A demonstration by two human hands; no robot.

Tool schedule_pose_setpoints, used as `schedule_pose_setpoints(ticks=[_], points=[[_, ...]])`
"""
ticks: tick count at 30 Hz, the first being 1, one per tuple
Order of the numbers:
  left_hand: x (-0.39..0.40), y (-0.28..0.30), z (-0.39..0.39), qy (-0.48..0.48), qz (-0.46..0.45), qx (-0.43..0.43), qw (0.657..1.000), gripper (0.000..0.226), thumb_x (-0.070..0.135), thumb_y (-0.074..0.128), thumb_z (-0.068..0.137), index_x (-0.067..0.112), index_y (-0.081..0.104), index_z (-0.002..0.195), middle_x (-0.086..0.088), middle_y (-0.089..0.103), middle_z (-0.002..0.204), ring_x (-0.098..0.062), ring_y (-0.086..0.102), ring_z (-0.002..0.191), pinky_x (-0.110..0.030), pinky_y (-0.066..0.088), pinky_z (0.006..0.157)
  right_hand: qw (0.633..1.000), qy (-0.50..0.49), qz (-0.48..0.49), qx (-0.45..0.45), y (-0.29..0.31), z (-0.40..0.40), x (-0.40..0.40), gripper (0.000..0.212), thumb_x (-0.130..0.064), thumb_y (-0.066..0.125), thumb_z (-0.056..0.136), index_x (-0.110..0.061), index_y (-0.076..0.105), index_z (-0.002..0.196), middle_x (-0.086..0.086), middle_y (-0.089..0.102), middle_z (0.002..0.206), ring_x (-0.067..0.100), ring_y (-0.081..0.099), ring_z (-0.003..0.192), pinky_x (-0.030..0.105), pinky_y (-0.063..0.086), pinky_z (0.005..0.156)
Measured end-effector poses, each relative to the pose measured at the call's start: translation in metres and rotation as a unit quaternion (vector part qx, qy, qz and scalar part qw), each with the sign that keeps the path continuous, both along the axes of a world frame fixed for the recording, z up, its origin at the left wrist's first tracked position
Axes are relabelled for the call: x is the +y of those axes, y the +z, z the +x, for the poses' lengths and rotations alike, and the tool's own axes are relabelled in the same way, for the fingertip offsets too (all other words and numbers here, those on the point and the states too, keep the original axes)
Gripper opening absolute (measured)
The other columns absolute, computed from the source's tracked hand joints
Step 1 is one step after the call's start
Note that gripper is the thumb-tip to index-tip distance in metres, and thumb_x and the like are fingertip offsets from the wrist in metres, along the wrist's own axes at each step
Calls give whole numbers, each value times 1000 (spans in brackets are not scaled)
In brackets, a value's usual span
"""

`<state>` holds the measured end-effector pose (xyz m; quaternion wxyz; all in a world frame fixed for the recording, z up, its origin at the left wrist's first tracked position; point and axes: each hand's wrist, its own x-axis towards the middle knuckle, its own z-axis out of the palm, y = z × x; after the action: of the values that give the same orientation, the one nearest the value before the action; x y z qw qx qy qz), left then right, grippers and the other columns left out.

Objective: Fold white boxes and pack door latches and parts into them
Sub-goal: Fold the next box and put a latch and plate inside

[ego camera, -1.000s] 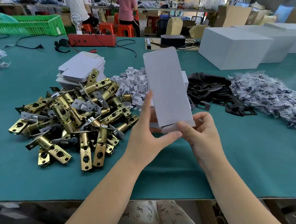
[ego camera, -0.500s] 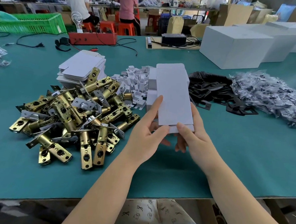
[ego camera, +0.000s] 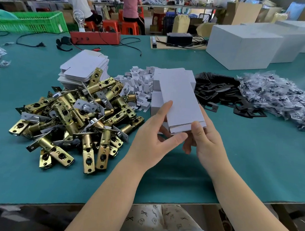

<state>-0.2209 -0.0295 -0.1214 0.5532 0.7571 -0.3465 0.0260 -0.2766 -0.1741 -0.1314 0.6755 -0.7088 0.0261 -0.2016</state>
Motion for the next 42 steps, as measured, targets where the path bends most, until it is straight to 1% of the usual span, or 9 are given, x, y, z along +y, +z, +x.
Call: schedule_pose_setpoints(ticks=[6, 10, 15, 19, 25, 28, 31, 36, 42], points=[[0, -1, -2, 47, 14, -45, 998, 61, 48, 63, 81, 31, 46, 138, 5, 61, 101, -11, 61, 84, -19, 51, 76, 1000, -6, 1, -9, 3, -2, 2, 82, -61, 50, 79, -24, 30, 149, -4, 64, 86, 12, 50, 54, 33, 47, 50], [1, -1, -1, 37, -4, -28, 999, 52, 51, 61, 83, 50, 39, 129, 9, 62, 105, -10, 62, 87, -27, 54, 80, 1000, 7, -10, -17, 1, -6, 0, 72, -43, 51, 89, -23, 22, 151, -6, 65, 89, 12, 54, 60, 30, 49, 55], [1, -2, 1, 2, -22, 19, 1000, 52, 57, 53, 85, 55, 32, 133, 1, 61, 120, -19, 64, 101, -45, 56, 84, 998, -2, -57, -24, -2, -6, 1, 77, -52, 51, 85, -30, 19, 151, -13, 68, 88, 13, 55, 58, 27, 50, 61], [-1, -2, 2, -2, -28, 0, 1000, 44, 55, 46, 90, 58, 30, 130, 10, 60, 115, -6, 66, 93, -42, 58, 81, 996, -33, -78, -25, -3, -5, 2, 66, -46, 52, 89, -30, 28, 149, -13, 69, 84, 21, 59, 63, 24, 50, 56], [-1, -5, 4, 4, -22, 22, 1000, 44, 52, 48, 92, 60, 30, 131, 4, 60, 116, -17, 63, 91, -44, 57, 81, 994, -69, -66, -56, 3, -8, 0, 67, -42, 62, 78, -26, 45, 142, -6, 64, 70, 6, 52, 50, 12, 44, 53], [-3, -3, 1, -13, -39, 27, 999, 42, 54, 46, 90, 60, 31, 129, 11, 59, 115, -16, 63, 90, -42, 58, 80, 993, -47, -56, -89, 4, -9, 3, 51, -42, 61, 85, -51, 43, 132, -14, 62, 74, 7, 55, 54, 14, 48, 59], [-3, 0, -1, -31, -97, 84, 991, 38, 51, 48, 85, 62, 42, 121, 23, 60, 109, -17, 62, 89, -29, 57, 71, 989, -34, -83, -121, 4, -10, 6, 44, -41, 55, 92, -64, 41, 127, -23, 58, 72, 7, 57, 54, 15, 49, 65], [-2, 3, -1, -49, -113, 119, 985, 35, 49, 49, 81, 65, 53, 112, 29, 58, 113, -11, 61, 98, -29, 55, 72, 991, -3, -72, -111, 5, -10, 6, 37, -62, 55, 85, -60, 48, 122, -13, 65, 77, 14, 60, 56, 32, 53, 66], [-2, 0, -1, -22, -72, 93, 993, 38, 55, 58, 81, 56, 52, 118, 12, 59, 123, -18, 60, 112, -48, 52, 93, 992, -29, -85, -93, 2, -9, 5, 26, -45, 50, 86, -59, 53, 108, -12, 70, 77, 15, 63, 58, 35, 55, 67]])
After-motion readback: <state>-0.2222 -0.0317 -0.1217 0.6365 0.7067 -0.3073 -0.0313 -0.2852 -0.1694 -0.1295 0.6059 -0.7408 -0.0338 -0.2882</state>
